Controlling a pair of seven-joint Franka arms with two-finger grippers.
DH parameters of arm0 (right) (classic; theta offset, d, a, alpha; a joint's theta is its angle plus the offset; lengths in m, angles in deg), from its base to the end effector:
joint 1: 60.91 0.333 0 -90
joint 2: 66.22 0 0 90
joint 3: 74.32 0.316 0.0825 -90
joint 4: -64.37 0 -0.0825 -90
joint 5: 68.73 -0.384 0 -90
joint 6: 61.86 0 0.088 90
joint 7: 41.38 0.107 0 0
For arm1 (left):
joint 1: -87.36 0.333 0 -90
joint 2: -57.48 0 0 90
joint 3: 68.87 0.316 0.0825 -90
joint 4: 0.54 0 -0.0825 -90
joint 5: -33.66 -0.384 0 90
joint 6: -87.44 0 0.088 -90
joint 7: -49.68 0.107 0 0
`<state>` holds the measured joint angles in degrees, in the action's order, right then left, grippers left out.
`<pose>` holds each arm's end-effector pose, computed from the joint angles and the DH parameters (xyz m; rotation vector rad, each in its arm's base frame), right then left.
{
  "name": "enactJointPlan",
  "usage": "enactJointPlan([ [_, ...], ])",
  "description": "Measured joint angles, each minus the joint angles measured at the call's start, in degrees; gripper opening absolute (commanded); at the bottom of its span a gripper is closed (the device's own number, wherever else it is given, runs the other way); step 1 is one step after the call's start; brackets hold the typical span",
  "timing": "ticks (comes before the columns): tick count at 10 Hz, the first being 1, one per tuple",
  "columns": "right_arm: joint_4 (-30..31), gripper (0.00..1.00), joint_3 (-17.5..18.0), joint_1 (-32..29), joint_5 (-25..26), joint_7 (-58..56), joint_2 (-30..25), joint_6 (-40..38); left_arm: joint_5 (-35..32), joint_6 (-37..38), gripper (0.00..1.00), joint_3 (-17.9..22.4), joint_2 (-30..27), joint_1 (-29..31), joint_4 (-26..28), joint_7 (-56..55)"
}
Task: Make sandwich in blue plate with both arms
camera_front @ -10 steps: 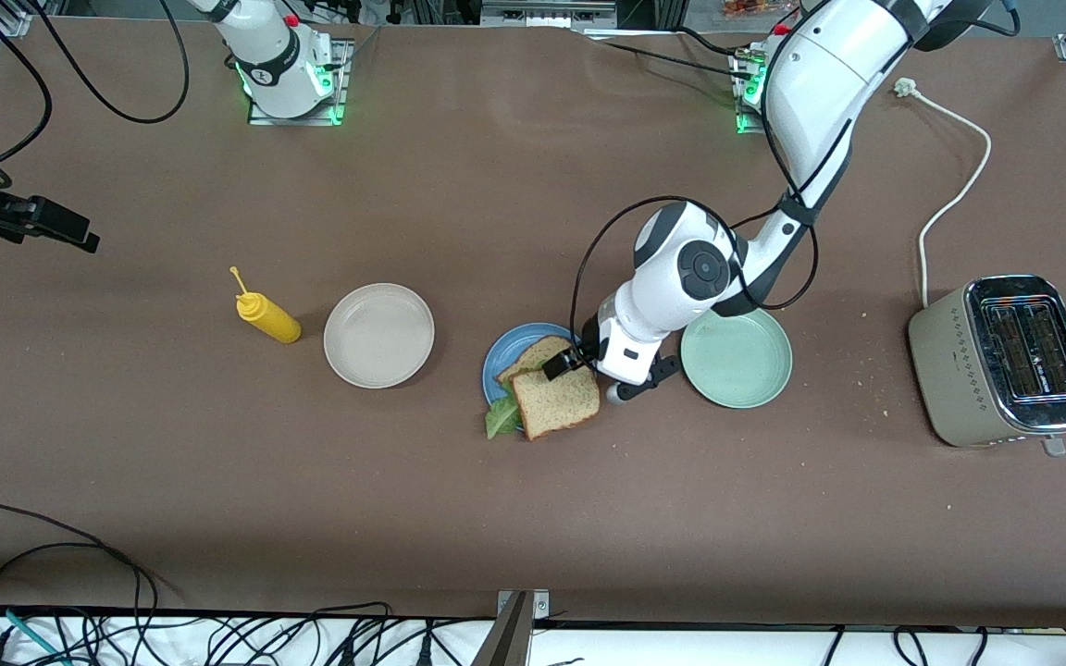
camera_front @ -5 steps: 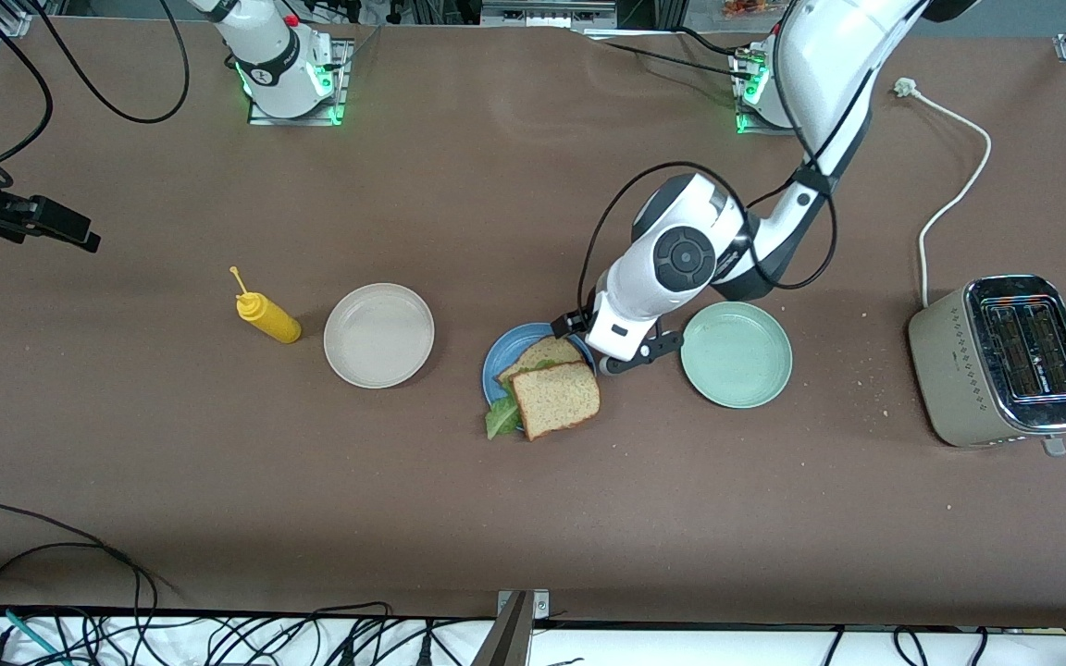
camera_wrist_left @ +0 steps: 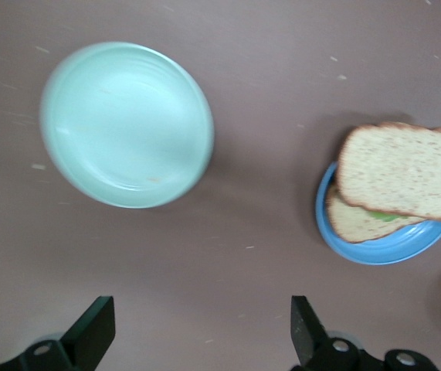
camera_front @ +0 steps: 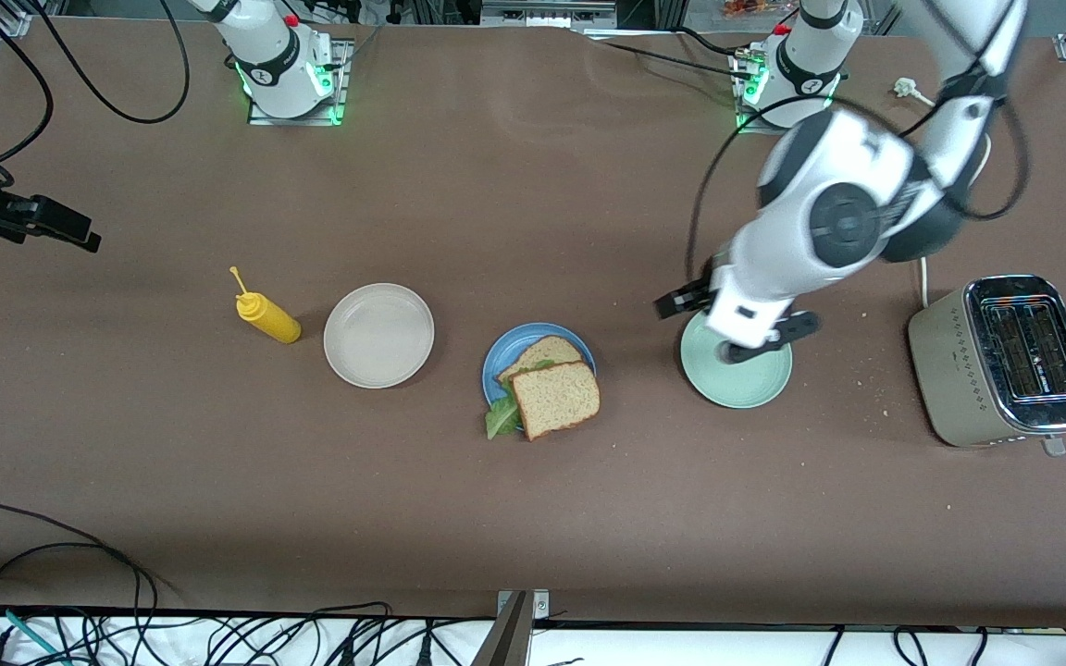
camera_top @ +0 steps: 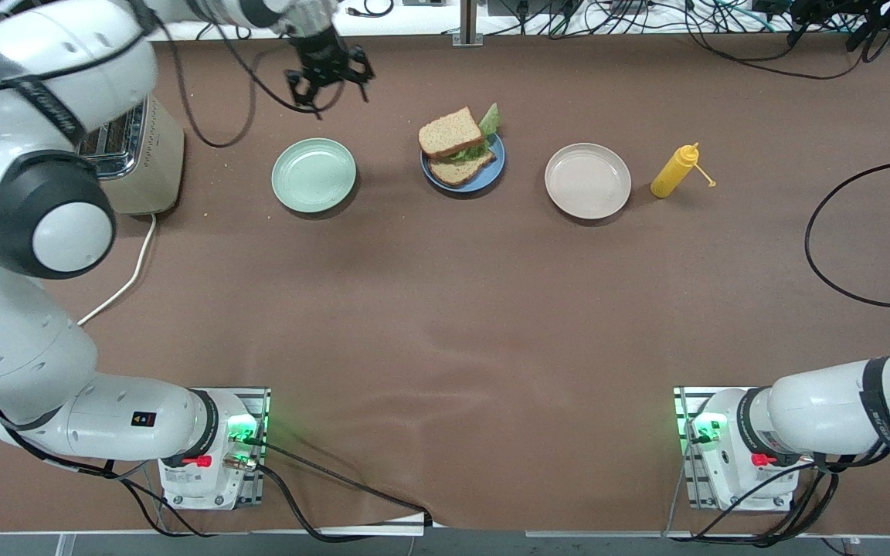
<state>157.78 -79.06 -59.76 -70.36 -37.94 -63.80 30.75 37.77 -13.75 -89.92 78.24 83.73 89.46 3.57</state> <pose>0.5671 -0.0318 0.5766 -3.1094 0.1943 0.0873 0.5940 -0.2500 0.4347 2.9803 0.6131 -0.3546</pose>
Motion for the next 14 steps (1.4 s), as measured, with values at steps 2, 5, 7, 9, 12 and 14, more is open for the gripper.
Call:
enactJointPlan([
  [2,0.0,1.00,0.0,0.0,0.0,0.0,0.0,0.0,-0.1,8.2,1.00,0.2,-3.7,6.3,-1.9,8.7],
  [5,-0.1,1.00,0.3,0.1,0.0,0.0,0.0,0.0,-8.6,16.2,1.00,0.3,-5.6,11.9,-7.2,17.6],
  [7,-0.1,1.00,0.7,0.1,0.0,0.0,0.0,0.0,-11.4,18.0,1.00,0.3,-6.1,13.4,-9.5,22.1],
  [9,-0.1,1.00,0.7,0.1,0.0,0.0,0.0,0.0,-11.4,18.2,0.98,0.1,-6.4,16.5,-10.2,27.0],
  [12,-0.2,1.00,0.8,0.2,0.0,0.0,0.0,0.0,-11.2,18.2,0.93,0.0,-7.7,20.0,-10.5,31.0],
  [14,-0.2,1.00,0.8,0.2,0.0,0.0,0.0,0.0,-8.7,18.2,0.93,-0.1,-8.9,21.9,-10.5,31.8],
])
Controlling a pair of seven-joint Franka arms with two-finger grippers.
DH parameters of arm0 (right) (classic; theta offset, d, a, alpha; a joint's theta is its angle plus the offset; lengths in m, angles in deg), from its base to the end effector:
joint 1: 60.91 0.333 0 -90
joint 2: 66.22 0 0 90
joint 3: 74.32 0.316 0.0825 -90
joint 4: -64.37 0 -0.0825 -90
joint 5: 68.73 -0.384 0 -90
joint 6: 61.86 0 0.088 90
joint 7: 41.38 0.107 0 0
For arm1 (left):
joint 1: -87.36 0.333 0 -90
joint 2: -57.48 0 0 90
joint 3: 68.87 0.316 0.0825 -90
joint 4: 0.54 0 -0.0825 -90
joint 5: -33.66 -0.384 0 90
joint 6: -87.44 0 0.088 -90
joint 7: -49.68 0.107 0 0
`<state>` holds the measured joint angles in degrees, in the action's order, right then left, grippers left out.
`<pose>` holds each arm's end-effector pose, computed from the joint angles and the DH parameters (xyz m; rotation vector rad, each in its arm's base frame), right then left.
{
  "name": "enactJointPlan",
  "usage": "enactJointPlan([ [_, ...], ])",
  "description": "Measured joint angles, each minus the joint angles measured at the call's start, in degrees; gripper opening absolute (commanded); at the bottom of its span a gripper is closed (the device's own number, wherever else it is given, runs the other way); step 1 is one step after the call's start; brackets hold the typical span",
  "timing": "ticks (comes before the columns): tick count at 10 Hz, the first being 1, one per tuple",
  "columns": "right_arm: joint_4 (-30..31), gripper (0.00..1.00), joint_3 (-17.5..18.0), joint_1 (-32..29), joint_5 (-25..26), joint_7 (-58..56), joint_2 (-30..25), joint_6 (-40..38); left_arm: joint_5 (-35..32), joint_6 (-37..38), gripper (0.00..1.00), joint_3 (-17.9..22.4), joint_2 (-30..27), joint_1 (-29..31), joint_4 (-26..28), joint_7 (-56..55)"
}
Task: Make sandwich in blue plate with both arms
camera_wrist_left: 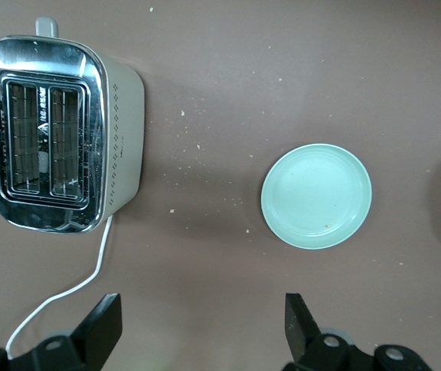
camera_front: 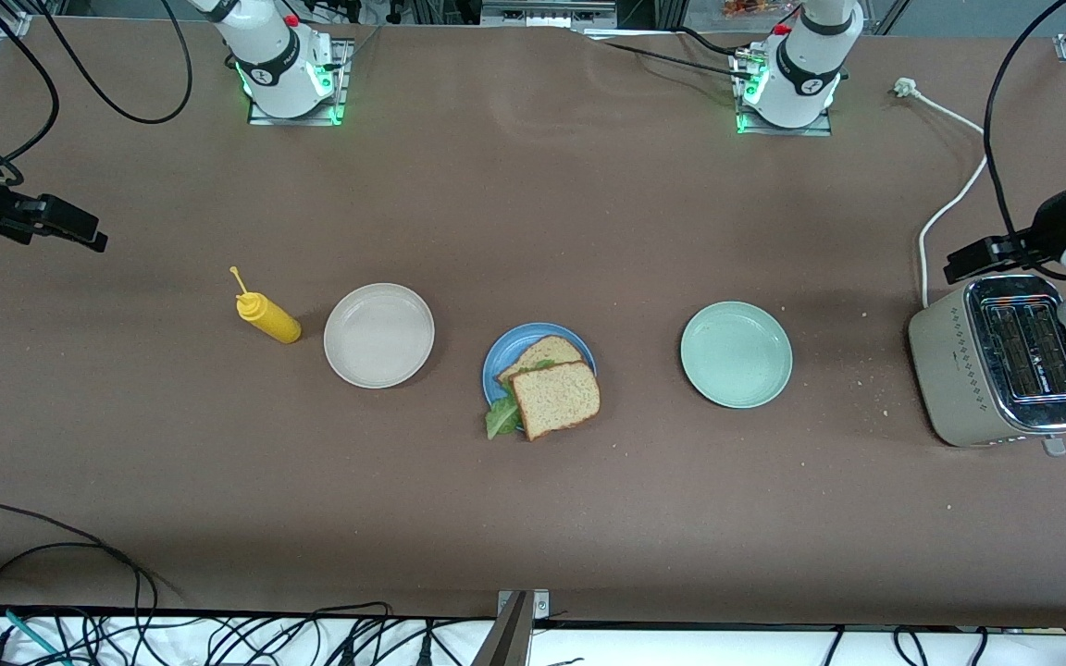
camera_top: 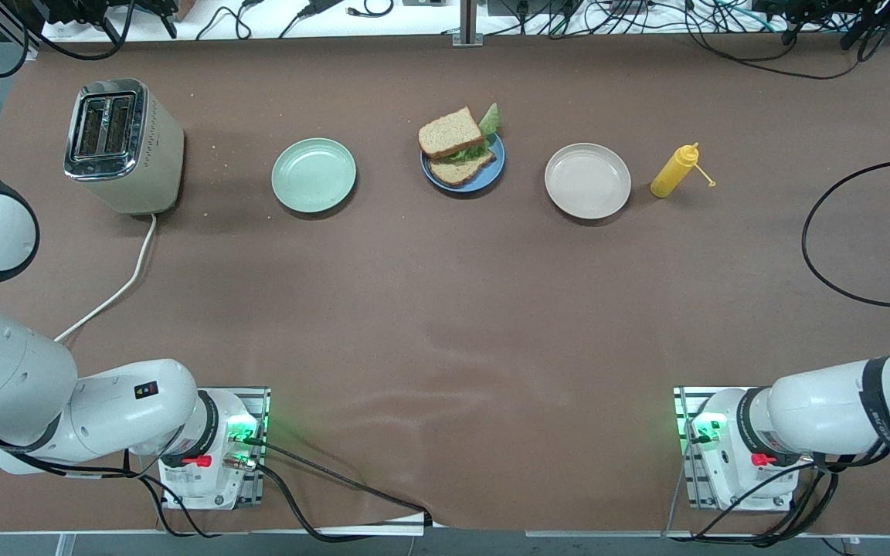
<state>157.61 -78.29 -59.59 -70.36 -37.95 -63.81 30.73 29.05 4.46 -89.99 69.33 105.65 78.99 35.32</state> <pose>0.5677 -0.0226 0.5781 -3.1108 0.1684 0.0833 0.6002 0.0029 0.5870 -3.0924 -0.3228 0.2034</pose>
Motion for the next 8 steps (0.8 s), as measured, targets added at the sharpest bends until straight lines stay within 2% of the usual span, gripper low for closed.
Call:
enactJointPlan([
  [5,0.0,1.00,-0.1,0.0,0.0,0.0,0.0,0.0,2.9,-3.1,0.93,0.0,-2.9,2.4,3.7,0.3],
  [6,0.0,1.00,-0.1,-0.1,0.0,0.0,0.0,0.0,3.0,-3.3,0.93,1.6,-3.4,0.9,4.2,0.3],
  [8,0.0,1.00,-0.1,-0.1,0.0,0.0,0.0,0.0,5.5,-3.4,0.90,12.8,-5.1,-9.2,5.8,0.7],
])
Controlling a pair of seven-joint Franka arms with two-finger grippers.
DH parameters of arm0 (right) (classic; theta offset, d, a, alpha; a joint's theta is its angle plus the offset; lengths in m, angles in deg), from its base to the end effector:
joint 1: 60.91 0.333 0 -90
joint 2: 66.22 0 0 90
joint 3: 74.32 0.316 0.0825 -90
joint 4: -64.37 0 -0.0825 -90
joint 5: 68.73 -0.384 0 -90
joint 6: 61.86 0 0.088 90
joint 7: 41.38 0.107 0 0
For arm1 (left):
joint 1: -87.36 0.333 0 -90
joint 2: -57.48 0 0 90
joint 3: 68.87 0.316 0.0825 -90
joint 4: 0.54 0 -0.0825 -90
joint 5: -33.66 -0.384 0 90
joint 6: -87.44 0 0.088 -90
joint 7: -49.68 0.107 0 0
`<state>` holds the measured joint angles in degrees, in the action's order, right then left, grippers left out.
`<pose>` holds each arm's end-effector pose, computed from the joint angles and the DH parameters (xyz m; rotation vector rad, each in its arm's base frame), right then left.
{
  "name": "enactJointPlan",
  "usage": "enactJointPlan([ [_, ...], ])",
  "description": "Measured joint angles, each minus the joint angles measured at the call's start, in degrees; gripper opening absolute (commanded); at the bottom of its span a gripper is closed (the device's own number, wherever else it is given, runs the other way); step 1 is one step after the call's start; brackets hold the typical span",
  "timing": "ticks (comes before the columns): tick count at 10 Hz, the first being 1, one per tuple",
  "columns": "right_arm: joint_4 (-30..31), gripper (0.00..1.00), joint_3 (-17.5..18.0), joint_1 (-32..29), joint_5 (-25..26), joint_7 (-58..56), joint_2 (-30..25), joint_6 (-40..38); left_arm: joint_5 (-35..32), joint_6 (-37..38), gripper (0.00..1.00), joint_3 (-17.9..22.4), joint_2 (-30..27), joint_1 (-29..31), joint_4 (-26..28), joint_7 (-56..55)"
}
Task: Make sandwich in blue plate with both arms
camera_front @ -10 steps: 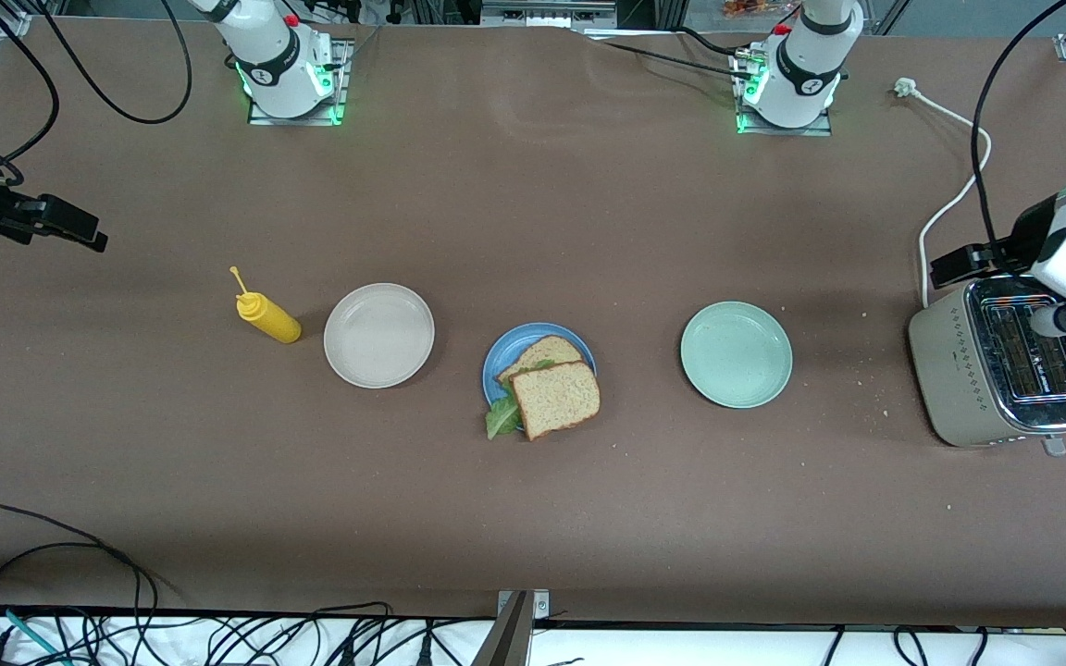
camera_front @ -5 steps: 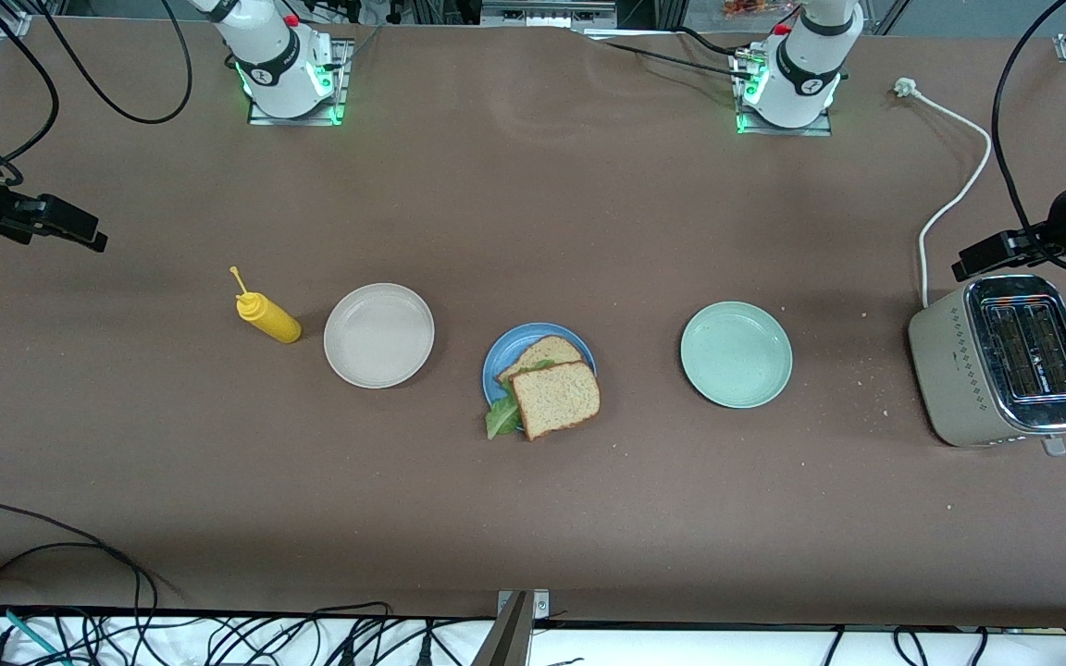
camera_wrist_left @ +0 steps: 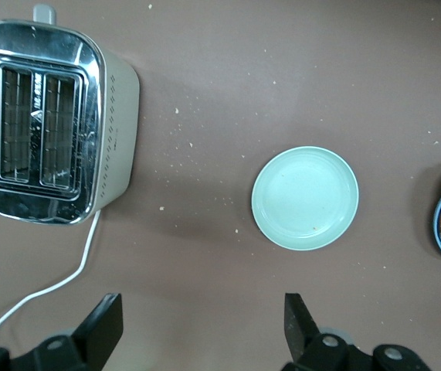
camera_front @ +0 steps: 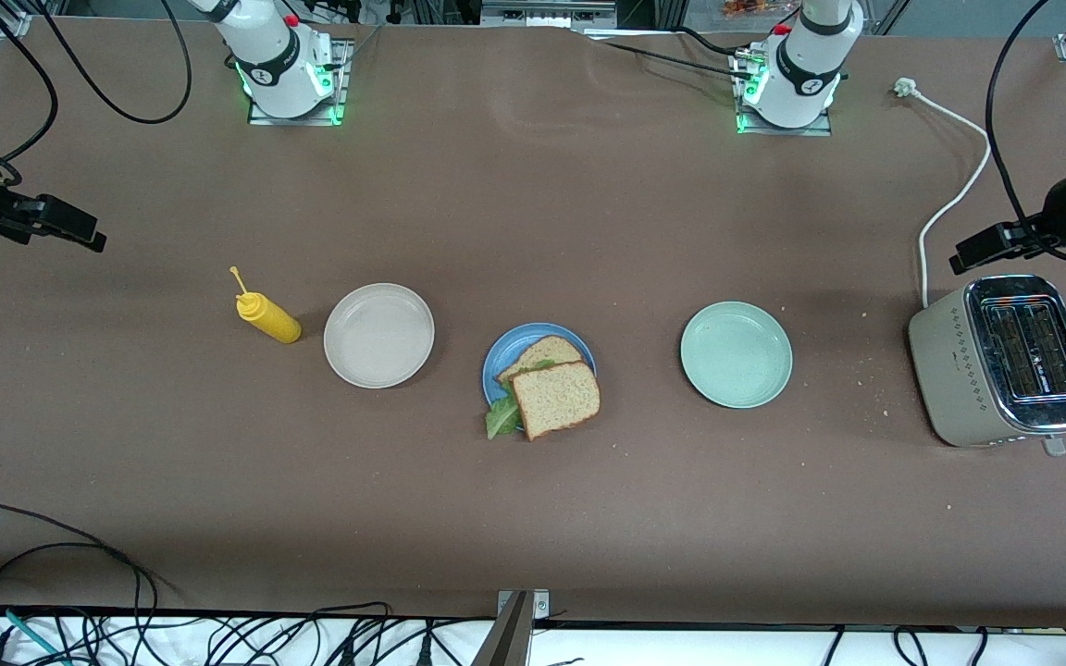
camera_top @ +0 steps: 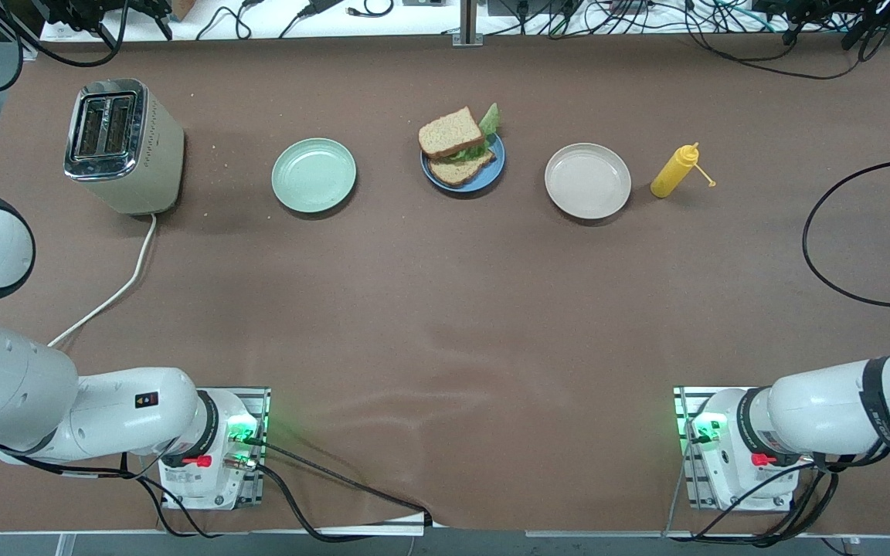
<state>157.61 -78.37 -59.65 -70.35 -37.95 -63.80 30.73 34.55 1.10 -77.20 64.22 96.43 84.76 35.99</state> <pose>0.5677 -0.0240 0.5780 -3.1108 0.1722 0.0835 0.5822 0.0107 0.5914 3.0916 0.3913 -0.1580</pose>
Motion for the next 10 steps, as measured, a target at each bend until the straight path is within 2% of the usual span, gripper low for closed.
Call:
enactJointPlan([
  [1,0.0,1.00,0.0,0.0,0.0,0.0,0.0,0.0,0.8,0.0,0.92,2.5,-1.0,-2.2,1.0,0.8],
  [3,0.0,1.00,0.0,0.0,0.0,0.0,0.0,0.0,1.0,-2.3,1.00,3.2,-3.1,-3.4,3.8,1.4],
  [4,0.0,1.00,0.0,0.0,0.0,0.0,0.0,0.0,1.0,-3.4,1.00,3.2,-4.0,-4.0,4.9,1.5],
  [7,0.0,1.00,0.0,0.0,0.0,0.0,0.0,0.0,1.0,-3.7,1.00,10.8,-4.9,-10.8,5.2,1.7],
  [10,0.0,1.00,0.0,0.0,0.0,0.0,0.0,0.0,1.0,-3.7,1.00,8.8,-5.0,-9.3,5.3,3.0],
])
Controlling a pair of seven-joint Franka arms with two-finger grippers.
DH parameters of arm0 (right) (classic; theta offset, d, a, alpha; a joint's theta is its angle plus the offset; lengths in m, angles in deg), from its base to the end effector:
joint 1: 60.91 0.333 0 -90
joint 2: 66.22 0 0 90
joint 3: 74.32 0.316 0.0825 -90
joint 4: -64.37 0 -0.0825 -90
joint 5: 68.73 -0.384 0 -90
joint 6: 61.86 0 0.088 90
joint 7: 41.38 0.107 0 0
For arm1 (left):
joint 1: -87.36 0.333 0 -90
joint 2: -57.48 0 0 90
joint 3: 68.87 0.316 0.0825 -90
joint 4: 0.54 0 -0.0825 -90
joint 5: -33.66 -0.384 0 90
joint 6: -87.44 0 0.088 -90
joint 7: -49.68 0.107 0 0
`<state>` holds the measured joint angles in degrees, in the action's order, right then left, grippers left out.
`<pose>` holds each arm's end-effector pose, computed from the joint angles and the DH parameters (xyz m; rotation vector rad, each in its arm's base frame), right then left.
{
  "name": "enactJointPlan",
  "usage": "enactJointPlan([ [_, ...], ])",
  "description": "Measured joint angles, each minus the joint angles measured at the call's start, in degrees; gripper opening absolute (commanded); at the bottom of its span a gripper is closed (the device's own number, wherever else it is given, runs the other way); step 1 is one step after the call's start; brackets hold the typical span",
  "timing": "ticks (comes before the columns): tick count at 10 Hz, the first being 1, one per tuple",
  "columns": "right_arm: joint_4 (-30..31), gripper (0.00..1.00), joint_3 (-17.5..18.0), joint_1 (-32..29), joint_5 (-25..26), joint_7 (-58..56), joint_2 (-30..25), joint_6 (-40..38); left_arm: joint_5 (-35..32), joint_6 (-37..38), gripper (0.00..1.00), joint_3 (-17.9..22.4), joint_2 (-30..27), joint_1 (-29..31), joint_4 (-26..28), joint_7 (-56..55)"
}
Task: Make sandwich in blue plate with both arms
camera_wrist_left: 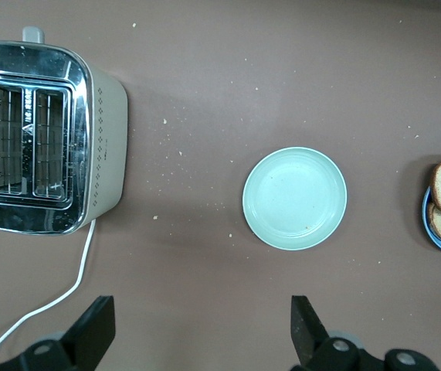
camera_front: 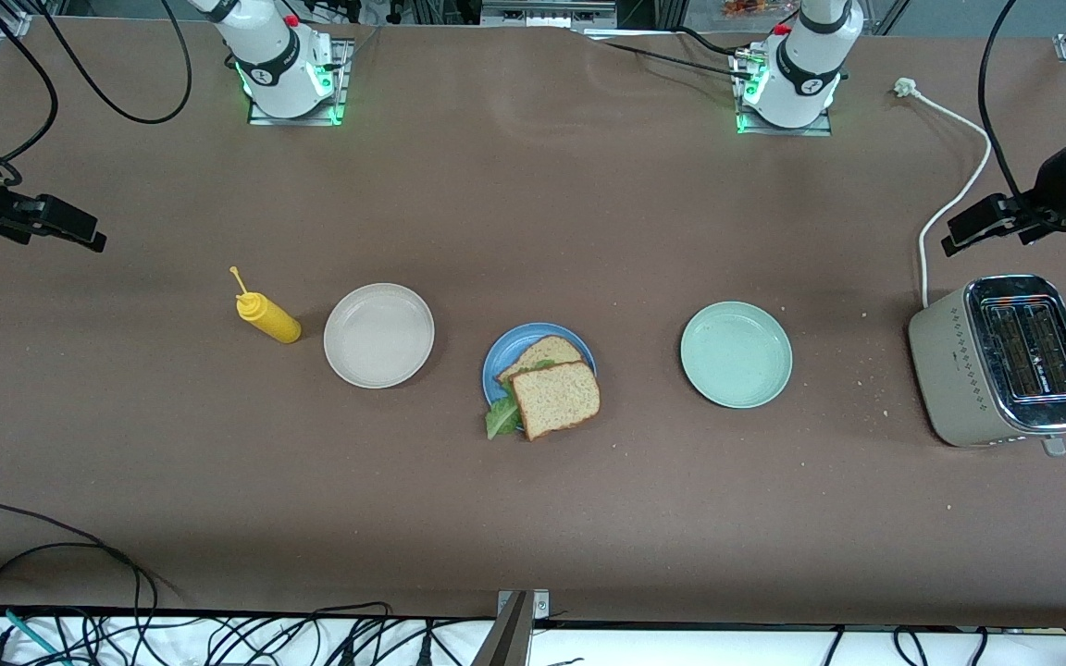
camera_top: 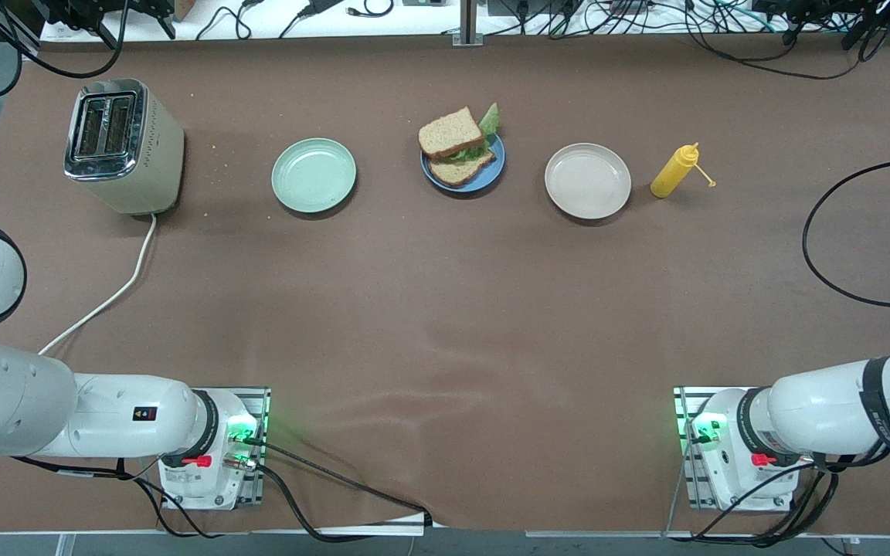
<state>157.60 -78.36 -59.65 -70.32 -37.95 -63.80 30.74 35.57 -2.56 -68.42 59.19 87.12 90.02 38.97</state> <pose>0.5677 -0.0239 0.5781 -3.1113 0.1719 0.0830 0.5626 -0.0016 0.6033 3.0973 0.2971 -0.0661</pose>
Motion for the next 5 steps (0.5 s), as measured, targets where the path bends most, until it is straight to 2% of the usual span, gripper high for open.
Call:
enactJointPlan([
  [5,0.0,1.00,0.0,0.0,0.1,0.0,0.0,0.0,0.0,0.0,1.00,-0.4,0.0,1.1,0.6,0.5],
])
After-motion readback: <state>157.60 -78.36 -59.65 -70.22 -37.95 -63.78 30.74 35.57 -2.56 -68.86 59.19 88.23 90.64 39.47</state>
